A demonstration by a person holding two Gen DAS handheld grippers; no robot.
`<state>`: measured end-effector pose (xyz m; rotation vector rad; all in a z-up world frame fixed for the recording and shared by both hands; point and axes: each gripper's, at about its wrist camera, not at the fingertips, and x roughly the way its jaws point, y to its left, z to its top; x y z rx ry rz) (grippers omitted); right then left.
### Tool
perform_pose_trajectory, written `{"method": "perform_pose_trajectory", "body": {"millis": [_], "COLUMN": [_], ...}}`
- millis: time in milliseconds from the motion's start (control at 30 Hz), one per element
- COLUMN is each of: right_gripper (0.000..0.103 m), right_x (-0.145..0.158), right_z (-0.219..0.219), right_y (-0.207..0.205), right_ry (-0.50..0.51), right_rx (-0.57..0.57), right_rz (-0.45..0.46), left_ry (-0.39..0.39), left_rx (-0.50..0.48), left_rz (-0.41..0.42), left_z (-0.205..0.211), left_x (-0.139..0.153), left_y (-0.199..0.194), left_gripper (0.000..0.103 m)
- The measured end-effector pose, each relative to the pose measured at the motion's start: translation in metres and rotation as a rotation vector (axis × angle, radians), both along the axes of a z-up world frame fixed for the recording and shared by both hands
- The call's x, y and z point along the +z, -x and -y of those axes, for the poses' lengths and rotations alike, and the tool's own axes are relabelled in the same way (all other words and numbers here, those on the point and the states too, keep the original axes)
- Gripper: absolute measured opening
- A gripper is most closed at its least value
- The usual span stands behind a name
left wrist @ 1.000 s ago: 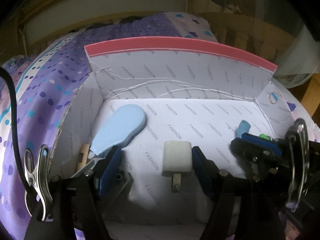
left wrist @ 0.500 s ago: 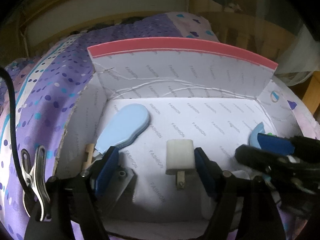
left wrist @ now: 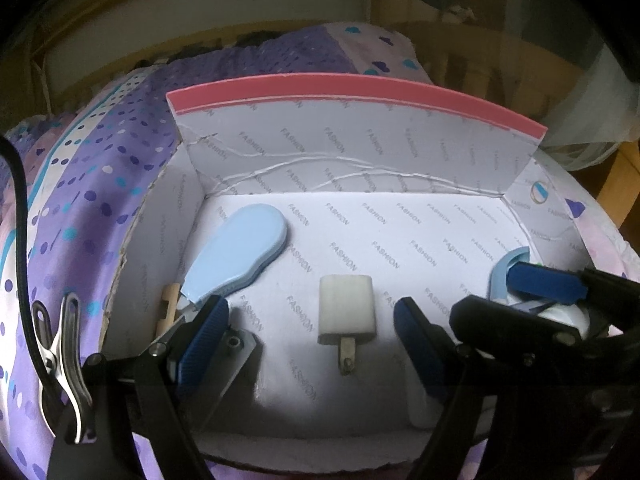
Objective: Organize rigid objects
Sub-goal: 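Withdraw both grippers from the box toward the remaining objects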
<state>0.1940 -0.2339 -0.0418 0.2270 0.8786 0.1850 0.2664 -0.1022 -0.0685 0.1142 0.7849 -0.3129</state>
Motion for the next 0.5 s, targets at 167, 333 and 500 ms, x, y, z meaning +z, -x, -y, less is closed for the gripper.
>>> {"method": "perform_pose_trajectory", "body": {"millis": [167, 333, 500], "right_gripper": [0.080, 0.083, 0.087], "right_x": [0.002, 0.007, 0.016], "right_z": [0.000, -0.002, -0.002], "right_y": [0.001, 0.008, 0.024], "right_ry": [-0.001, -0.002, -0.052], "right_rx": [-0.008, -0.003, 0.011], "right_rz": [0.008, 0.028, 0.079], "left_ry": [-0.005, -0.028, -0.022], "left_rx": [0.019, 0.040, 0.062], "left_rz": [-0.044, -0.017, 0.038], "left_z": [-0.002, -0.006, -0.009], "left_x": [0.004, 0.016, 0.034], "left_y": [0.000, 0.013, 0.036], "left_gripper": [0.088, 0.088, 0.088]}}
